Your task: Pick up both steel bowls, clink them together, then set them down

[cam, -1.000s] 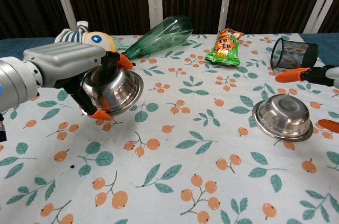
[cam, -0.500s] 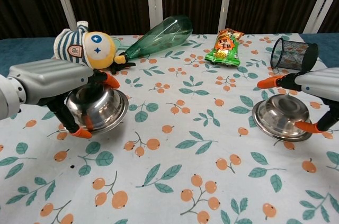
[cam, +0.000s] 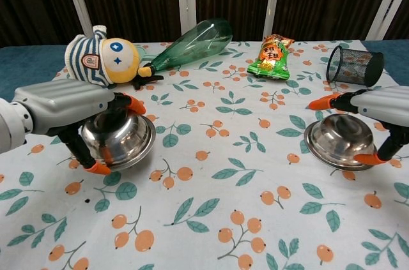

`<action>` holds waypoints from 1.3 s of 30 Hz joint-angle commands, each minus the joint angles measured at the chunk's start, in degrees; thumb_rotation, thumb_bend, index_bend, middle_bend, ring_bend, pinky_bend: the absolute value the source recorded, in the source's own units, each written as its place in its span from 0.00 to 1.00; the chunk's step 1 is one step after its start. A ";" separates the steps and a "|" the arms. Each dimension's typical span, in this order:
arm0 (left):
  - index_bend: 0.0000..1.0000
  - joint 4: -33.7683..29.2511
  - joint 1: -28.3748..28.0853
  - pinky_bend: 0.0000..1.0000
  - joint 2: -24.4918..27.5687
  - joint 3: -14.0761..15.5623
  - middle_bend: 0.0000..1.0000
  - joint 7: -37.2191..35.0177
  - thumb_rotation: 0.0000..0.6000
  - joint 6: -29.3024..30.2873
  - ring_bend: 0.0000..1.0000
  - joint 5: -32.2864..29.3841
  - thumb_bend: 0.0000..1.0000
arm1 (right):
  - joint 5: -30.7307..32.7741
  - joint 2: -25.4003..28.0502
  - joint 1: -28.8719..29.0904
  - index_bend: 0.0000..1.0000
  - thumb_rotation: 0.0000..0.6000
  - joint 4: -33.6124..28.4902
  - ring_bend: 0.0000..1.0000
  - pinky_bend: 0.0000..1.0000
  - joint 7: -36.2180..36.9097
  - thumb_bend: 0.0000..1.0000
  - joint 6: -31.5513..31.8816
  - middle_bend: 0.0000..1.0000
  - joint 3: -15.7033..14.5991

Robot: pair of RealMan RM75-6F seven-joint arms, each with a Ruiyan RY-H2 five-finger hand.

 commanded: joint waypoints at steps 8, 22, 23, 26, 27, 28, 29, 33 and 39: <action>0.36 1.62 -0.01 0.60 -0.96 0.42 0.50 -0.82 1.00 0.36 0.38 1.45 0.32 | 0.74 -2.59 2.19 0.00 1.00 4.80 0.00 0.00 1.85 0.33 -1.74 0.00 -0.02; 0.36 2.14 -0.17 0.60 -2.40 0.57 0.50 -0.73 1.00 0.79 0.38 2.83 0.32 | 4.95 -2.44 4.70 0.00 1.00 7.74 0.00 0.14 2.62 0.33 -7.03 0.00 -1.23; 0.36 2.19 -0.18 0.60 -2.46 0.60 0.50 -0.69 1.00 0.74 0.38 2.78 0.32 | 5.25 -2.42 4.76 0.00 1.00 7.76 0.00 0.16 2.59 0.33 -7.14 0.00 -1.31; 0.36 2.34 -0.21 0.60 -2.66 0.58 0.50 -0.62 1.00 0.73 0.38 2.68 0.32 | 6.04 -2.31 4.97 0.00 1.00 7.96 0.01 0.26 2.41 0.33 -7.28 0.00 -1.58; 0.36 2.36 -0.20 0.60 -2.67 0.58 0.50 -0.64 1.00 0.72 0.38 2.66 0.32 | 6.24 -2.29 5.02 0.00 1.00 7.94 0.04 0.31 2.47 0.33 -7.35 0.02 -1.64; 0.36 2.39 -0.20 0.60 -2.68 0.59 0.50 -0.65 1.00 0.71 0.38 2.63 0.32 | 6.37 -2.25 5.08 0.00 1.00 7.93 0.08 0.36 2.53 0.33 -7.39 0.05 -1.70; 0.36 2.40 -0.22 0.60 -2.71 0.56 0.50 -0.64 1.00 0.70 0.38 2.61 0.32 | 6.42 -2.21 5.14 0.00 1.00 7.98 0.11 0.40 2.48 0.33 -7.34 0.08 -1.76; 0.36 2.42 -0.23 0.60 -2.79 0.52 0.50 -0.58 1.00 0.78 0.38 2.61 0.32 | 6.96 -1.92 5.43 0.19 1.00 7.68 0.31 0.57 2.52 0.33 -7.42 0.31 -1.98; 0.36 2.34 -0.28 0.60 -2.93 0.62 0.50 -0.36 1.00 0.80 0.38 2.68 0.32 | 7.97 -1.59 5.91 0.41 1.00 7.30 0.48 0.70 1.84 0.33 -7.48 0.48 -2.54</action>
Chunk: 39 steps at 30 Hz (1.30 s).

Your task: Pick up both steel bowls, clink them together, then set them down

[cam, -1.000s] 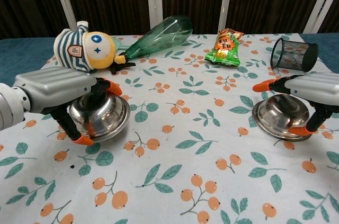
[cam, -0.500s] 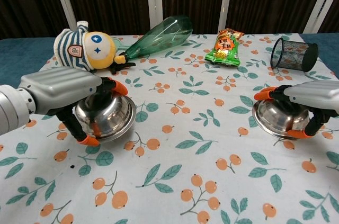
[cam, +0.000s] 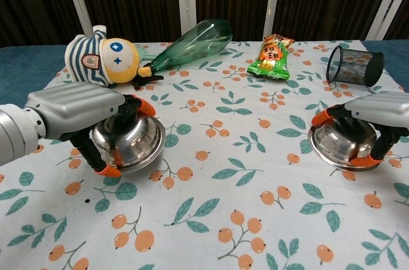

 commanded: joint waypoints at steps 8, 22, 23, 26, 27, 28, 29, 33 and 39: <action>0.36 0.03 0.10 0.60 -0.12 0.16 0.50 0.06 1.00 0.22 0.38 0.27 0.32 | 1.59 -0.06 0.50 0.60 1.00 0.09 0.60 0.82 -1.28 0.33 0.86 0.61 -0.57; 0.37 1.80 1.16 0.60 -1.15 -0.15 0.50 -7.34 1.00 2.41 0.38 8.11 0.32 | -1.53 4.49 -1.77 0.76 1.00 -7.22 0.72 0.92 -0.33 0.35 9.87 0.74 0.63; 0.37 2.00 1.31 0.60 -1.18 -0.08 0.50 -7.92 1.00 2.58 0.38 8.65 0.32 | -1.75 5.08 -1.96 0.76 1.00 -8.07 0.72 0.92 0.00 0.35 10.29 0.74 0.75; 0.37 2.56 1.81 0.60 -1.24 0.00 0.50 -9.88 1.00 3.25 0.38 10.41 0.32 | -2.36 7.13 -2.58 0.76 1.00 -10.98 0.72 0.92 1.37 0.35 11.60 0.74 1.28; 0.37 2.68 1.96 0.60 -1.26 -0.02 0.50 -10.50 1.00 3.45 0.38 10.86 0.32 | -2.48 7.77 -2.73 0.76 1.00 -11.84 0.72 0.92 1.78 0.35 11.80 0.74 1.39; 0.37 2.81 2.12 0.60 -1.32 -0.10 0.50 -11.22 1.00 3.71 0.38 11.32 0.32 | -2.61 8.40 -2.90 0.76 1.00 -12.77 0.72 0.92 2.40 0.35 12.11 0.74 1.63; 0.36 3.20 2.38 0.60 -1.57 -0.28 0.50 -12.58 1.00 4.31 0.38 12.32 0.32 | -2.90 9.33 -3.25 0.76 1.00 -14.26 0.72 0.93 3.71 0.35 12.71 0.74 2.09; 0.36 5.71 3.18 0.60 -2.74 -0.47 0.50 -18.50 1.00 6.19 0.38 16.35 0.32 | -4.01 12.36 -4.67 0.76 1.00 -18.84 0.72 0.93 11.30 0.35 13.47 0.74 3.64; 0.36 12.55 4.25 0.60 -5.79 -0.67 0.50 -32.20 1.00 11.00 0.38 24.32 0.32 | -5.51 18.62 -6.35 0.76 1.00 -24.83 0.72 0.93 32.80 0.35 8.27 0.74 6.45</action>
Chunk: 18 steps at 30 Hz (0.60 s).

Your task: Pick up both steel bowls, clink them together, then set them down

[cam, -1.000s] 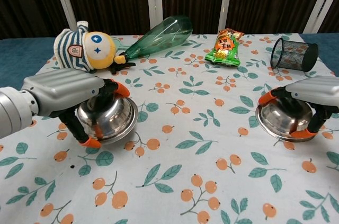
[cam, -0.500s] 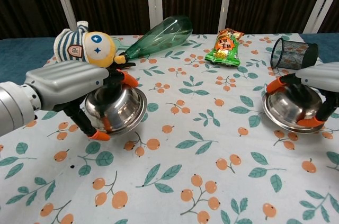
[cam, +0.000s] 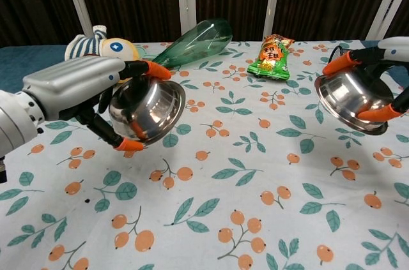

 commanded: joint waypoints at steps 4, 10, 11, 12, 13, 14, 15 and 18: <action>0.36 11.26 1.75 0.60 -5.26 -0.17 0.50 -18.10 1.00 8.61 0.38 10.79 0.32 | -4.45 9.08 -2.33 0.76 1.00 -5.67 0.72 0.93 28.75 0.35 -7.14 0.75 4.40; 0.36 18.55 3.73 0.60 -8.84 0.21 0.50 -30.98 1.00 16.64 0.38 15.87 0.32 | -7.04 11.78 -2.87 0.76 1.00 -4.45 0.72 0.93 49.52 0.35 -11.75 0.75 6.69; 0.37 19.36 3.94 0.60 -9.09 0.47 0.50 -32.47 1.00 17.35 0.38 16.44 0.32 | -7.42 12.11 -2.80 0.76 1.00 -4.25 0.72 0.93 53.28 0.35 -12.87 0.75 7.08; 0.37 20.16 4.08 0.60 -9.27 0.79 0.50 -33.68 1.00 17.79 0.38 16.96 0.32 | -7.93 12.35 -2.73 0.76 1.00 -4.00 0.72 0.93 57.12 0.35 -13.90 0.75 7.51; 0.37 20.93 4.16 0.60 -9.39 1.11 0.50 -34.74 1.00 18.12 0.38 17.47 0.32 | -8.52 12.52 -2.65 0.76 1.00 -3.69 0.72 0.93 60.83 0.35 -14.83 0.75 7.91; 0.37 22.17 4.23 0.60 -9.65 1.42 0.50 -35.98 1.00 18.58 0.38 18.14 0.32 | -9.47 12.65 -2.38 0.76 1.00 -3.05 0.72 0.93 66.30 0.35 -16.40 0.75 8.44; 0.37 23.00 4.24 0.60 -9.91 1.49 0.50 -36.64 1.00 18.89 0.38 18.49 0.32 | -10.42 12.76 -2.11 0.76 1.00 -2.51 0.72 0.93 69.40 0.35 -17.54 0.75 8.59; 0.37 24.87 4.17 0.60 -10.70 1.57 0.50 -38.56 1.00 19.17 0.38 19.00 0.32 | -13.50 12.84 -0.96 0.76 1.00 -0.92 0.72 0.93 77.65 0.35 -20.74 0.75 8.69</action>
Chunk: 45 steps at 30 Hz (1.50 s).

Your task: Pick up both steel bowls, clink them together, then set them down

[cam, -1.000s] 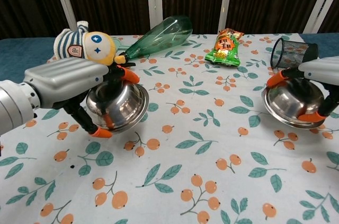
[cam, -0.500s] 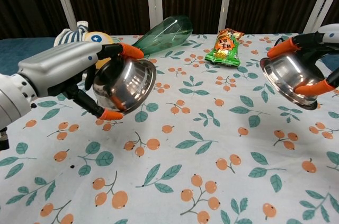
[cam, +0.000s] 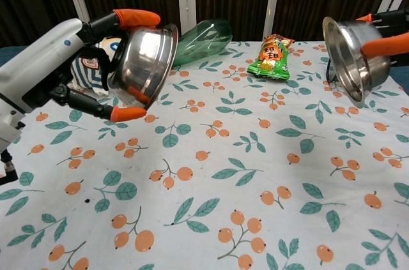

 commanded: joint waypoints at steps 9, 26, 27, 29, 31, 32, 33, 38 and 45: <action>0.37 4.62 -0.85 0.60 -2.07 -0.60 0.50 -4.10 1.00 0.71 0.38 1.94 0.32 | -16.07 0.69 4.76 0.76 1.00 6.62 0.72 0.93 37.80 0.35 -10.48 0.75 -0.17; 0.38 7.42 -4.94 0.60 -8.38 -3.40 0.50 -5.52 1.00 0.63 0.38 3.66 0.32 | -20.53 -1.97 12.36 0.76 1.00 4.60 0.72 0.93 44.34 0.35 -7.77 0.75 -5.63; 0.38 7.43 -4.97 0.60 -8.55 -3.35 0.50 -5.46 1.00 0.61 0.38 3.69 0.32 | -19.91 -1.93 12.62 0.76 1.00 4.21 0.72 0.93 43.98 0.35 -7.73 0.75 -5.50; 0.38 7.40 -5.00 0.60 -8.82 -3.30 0.50 -5.44 1.00 0.67 0.38 3.73 0.32 | -18.63 -1.76 13.06 0.76 1.00 3.42 0.72 0.93 43.26 0.35 -7.73 0.75 -5.26; 0.38 7.35 -5.06 0.60 -9.14 -3.18 0.50 -5.74 1.00 0.77 0.38 3.86 0.31 | -16.96 -1.45 13.57 0.76 1.00 2.29 0.72 0.93 42.66 0.36 -7.82 0.75 -4.93; 0.38 7.39 -5.08 0.60 -9.27 -3.11 0.50 -5.82 1.00 0.84 0.38 3.94 0.31 | -16.35 -1.31 13.76 0.76 1.00 1.92 0.72 0.93 42.38 0.36 -7.90 0.75 -4.83; 0.38 7.45 -5.11 0.60 -9.40 -3.05 0.50 -5.89 1.00 0.90 0.38 4.02 0.31 | -15.75 -1.17 13.93 0.76 1.00 1.57 0.72 0.93 42.11 0.36 -8.00 0.75 -4.75; 0.38 8.40 -5.54 0.60 -10.29 -3.04 0.50 -5.58 1.00 1.19 0.38 4.59 0.32 | -12.32 -0.84 14.24 0.76 1.00 -0.17 0.72 0.93 41.69 0.36 -8.36 0.75 -4.37; 0.38 9.81 -6.52 0.60 -12.27 -3.07 0.50 -4.45 1.00 1.28 0.38 5.45 0.32 | -9.63 -0.58 14.70 0.76 1.00 -2.82 0.72 0.93 39.67 0.36 -8.63 0.75 -4.05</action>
